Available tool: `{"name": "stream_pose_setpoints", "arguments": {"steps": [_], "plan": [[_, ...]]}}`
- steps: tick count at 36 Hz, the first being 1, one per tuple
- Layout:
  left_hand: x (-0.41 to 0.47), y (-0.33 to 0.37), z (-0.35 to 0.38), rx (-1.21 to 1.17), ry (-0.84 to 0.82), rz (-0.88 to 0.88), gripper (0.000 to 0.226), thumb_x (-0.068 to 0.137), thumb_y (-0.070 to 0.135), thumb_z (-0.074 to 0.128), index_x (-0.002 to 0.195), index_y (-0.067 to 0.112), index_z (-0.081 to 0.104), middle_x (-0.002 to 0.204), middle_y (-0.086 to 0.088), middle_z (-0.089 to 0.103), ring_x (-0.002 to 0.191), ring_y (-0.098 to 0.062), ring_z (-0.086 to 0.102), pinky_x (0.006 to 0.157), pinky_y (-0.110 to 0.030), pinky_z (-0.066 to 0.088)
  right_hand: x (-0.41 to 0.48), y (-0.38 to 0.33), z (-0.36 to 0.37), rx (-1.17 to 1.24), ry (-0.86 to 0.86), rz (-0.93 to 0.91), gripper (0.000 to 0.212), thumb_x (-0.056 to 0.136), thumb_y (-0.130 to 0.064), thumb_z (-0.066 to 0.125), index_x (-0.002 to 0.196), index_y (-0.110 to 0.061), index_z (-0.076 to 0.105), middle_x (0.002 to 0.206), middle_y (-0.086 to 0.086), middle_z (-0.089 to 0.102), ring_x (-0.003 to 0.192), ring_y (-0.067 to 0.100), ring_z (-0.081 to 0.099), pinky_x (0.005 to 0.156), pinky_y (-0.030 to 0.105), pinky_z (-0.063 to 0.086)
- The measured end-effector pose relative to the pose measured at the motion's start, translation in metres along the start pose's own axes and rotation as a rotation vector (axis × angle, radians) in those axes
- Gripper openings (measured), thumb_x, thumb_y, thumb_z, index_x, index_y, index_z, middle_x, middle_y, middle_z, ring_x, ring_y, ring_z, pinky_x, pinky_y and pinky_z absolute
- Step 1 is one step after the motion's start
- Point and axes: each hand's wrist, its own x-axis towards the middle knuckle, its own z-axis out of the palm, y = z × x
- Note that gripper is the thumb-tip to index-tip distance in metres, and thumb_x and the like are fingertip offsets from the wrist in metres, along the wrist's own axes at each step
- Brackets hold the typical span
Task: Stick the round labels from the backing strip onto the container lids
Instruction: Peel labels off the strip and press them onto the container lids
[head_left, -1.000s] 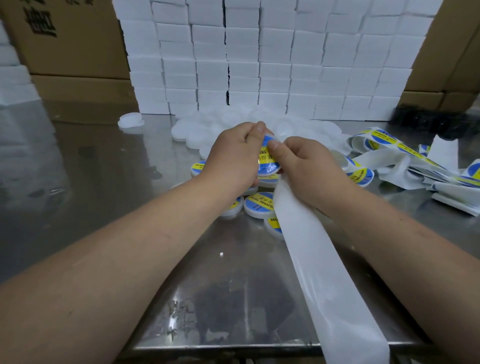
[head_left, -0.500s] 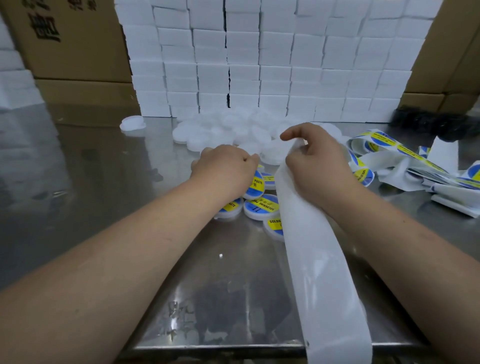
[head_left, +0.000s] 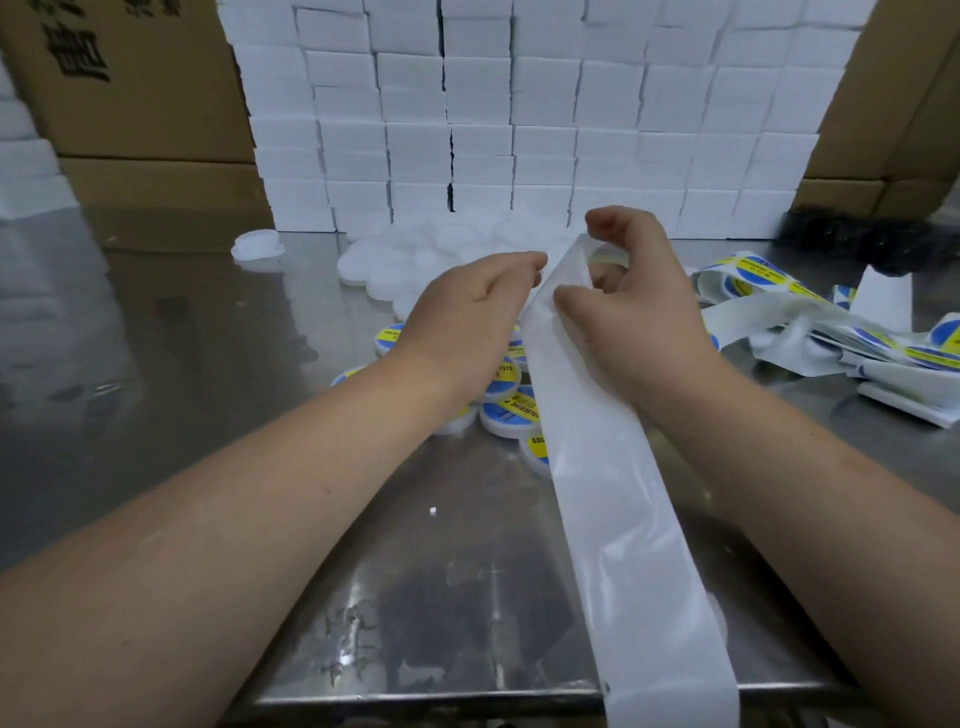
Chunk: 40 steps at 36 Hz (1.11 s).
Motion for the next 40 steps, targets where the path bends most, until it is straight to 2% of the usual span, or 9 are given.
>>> {"name": "stream_pose_setpoints", "arguments": {"steps": [6, 12, 16, 19, 21, 24, 26, 37, 40], "plan": [[-0.002, -0.002, 0.000, 0.139, 0.001, 0.053, 0.023, 0.087, 0.019, 0.056, 0.101, 0.034, 0.068, 0.085, 0.032, 0.060, 0.087, 0.015, 0.053, 0.080, -0.005, 0.040, 0.001, 0.002, 0.002, 0.147, 0.018, 0.042, 0.037, 0.082, 0.001, 0.052, 0.103, -0.028, 0.043, 0.099, -0.017, 0.051, 0.063, -0.013, 0.050, 0.059, 0.005, 0.041], [0.004, -0.004, -0.001, 0.084, 0.198, 0.000, 0.022, 0.087, 0.014, 0.056, 0.096, 0.032, 0.066, 0.078, 0.024, 0.062, 0.073, 0.013, 0.056, 0.068, -0.003, 0.041, 0.000, -0.003, 0.001, 0.036, 0.094, 0.071, 0.010, 0.084, -0.015, 0.053, 0.078, -0.022, 0.055, 0.077, -0.003, 0.059, 0.070, 0.009, 0.052, 0.070, 0.026, 0.042], [0.006, -0.005, -0.002, 0.090, 0.261, 0.000, 0.024, 0.089, 0.016, 0.053, 0.106, 0.027, 0.066, 0.078, 0.027, 0.059, 0.072, 0.018, 0.053, 0.066, 0.000, 0.040, 0.003, 0.002, -0.004, -0.143, 0.147, 0.124, 0.038, 0.089, -0.027, 0.043, 0.089, 0.007, 0.058, 0.076, 0.017, 0.056, 0.065, 0.015, 0.042, 0.063, 0.034, 0.039], [0.004, -0.004, -0.001, 0.134, 0.250, 0.021, 0.028, 0.088, 0.016, 0.053, 0.111, 0.027, 0.064, 0.080, 0.026, 0.059, 0.076, 0.013, 0.053, 0.069, 0.000, 0.038, 0.005, 0.002, -0.003, -0.143, 0.104, 0.183, 0.042, 0.092, -0.035, 0.039, 0.074, -0.002, 0.057, 0.061, -0.003, 0.047, 0.058, 0.011, 0.041, 0.058, 0.028, 0.035], [0.001, -0.002, 0.000, 0.185, 0.215, 0.062, 0.028, 0.088, 0.015, 0.052, 0.110, 0.028, 0.065, 0.083, 0.025, 0.059, 0.081, 0.009, 0.054, 0.073, -0.003, 0.038, 0.006, 0.002, -0.002, -0.069, 0.088, 0.243, 0.038, 0.093, -0.041, 0.038, 0.070, -0.017, 0.058, 0.067, -0.010, 0.054, 0.064, 0.004, 0.050, 0.059, 0.017, 0.039], [-0.003, 0.001, 0.001, 0.284, 0.151, 0.131, 0.030, 0.089, 0.015, 0.051, 0.111, 0.029, 0.064, 0.098, 0.015, 0.063, 0.097, -0.003, 0.053, 0.086, -0.018, 0.040, 0.010, 0.000, -0.002, 0.093, 0.078, 0.346, 0.035, 0.091, -0.049, 0.041, 0.098, -0.022, 0.062, 0.097, -0.004, 0.063, 0.091, 0.014, 0.058, 0.080, 0.028, 0.044], [-0.005, 0.002, 0.002, 0.377, 0.110, 0.177, 0.031, 0.089, 0.014, 0.051, 0.115, 0.027, 0.063, 0.107, 0.008, 0.064, 0.105, -0.014, 0.052, 0.094, -0.027, 0.037, 0.011, 0.000, -0.004, 0.134, 0.078, 0.365, 0.034, 0.089, -0.051, 0.043, 0.103, -0.023, 0.054, 0.098, -0.010, 0.057, 0.089, 0.006, 0.053, 0.073, 0.027, 0.040], [-0.009, 0.004, 0.007, 0.547, -0.096, 0.236, 0.033, 0.083, 0.011, 0.052, 0.105, 0.028, 0.069, 0.102, 0.003, 0.066, 0.103, -0.019, 0.049, 0.095, -0.029, 0.032, 0.011, 0.003, -0.006, 0.196, 0.184, 0.388, 0.019, 0.083, -0.012, 0.055, 0.080, -0.021, 0.039, 0.074, -0.001, 0.041, 0.064, 0.016, 0.041, 0.056, 0.027, 0.036], [-0.010, 0.004, 0.009, 0.447, -0.120, 0.165, 0.027, 0.080, 0.022, 0.051, 0.095, 0.030, 0.072, 0.096, 0.011, 0.067, 0.098, -0.009, 0.049, 0.090, -0.023, 0.035, 0.011, 0.004, -0.004, 0.192, 0.164, 0.327, 0.032, 0.081, 0.000, 0.045, 0.097, -0.027, 0.038, 0.093, -0.004, 0.047, 0.076, 0.016, 0.043, 0.057, 0.023, 0.034]]}}
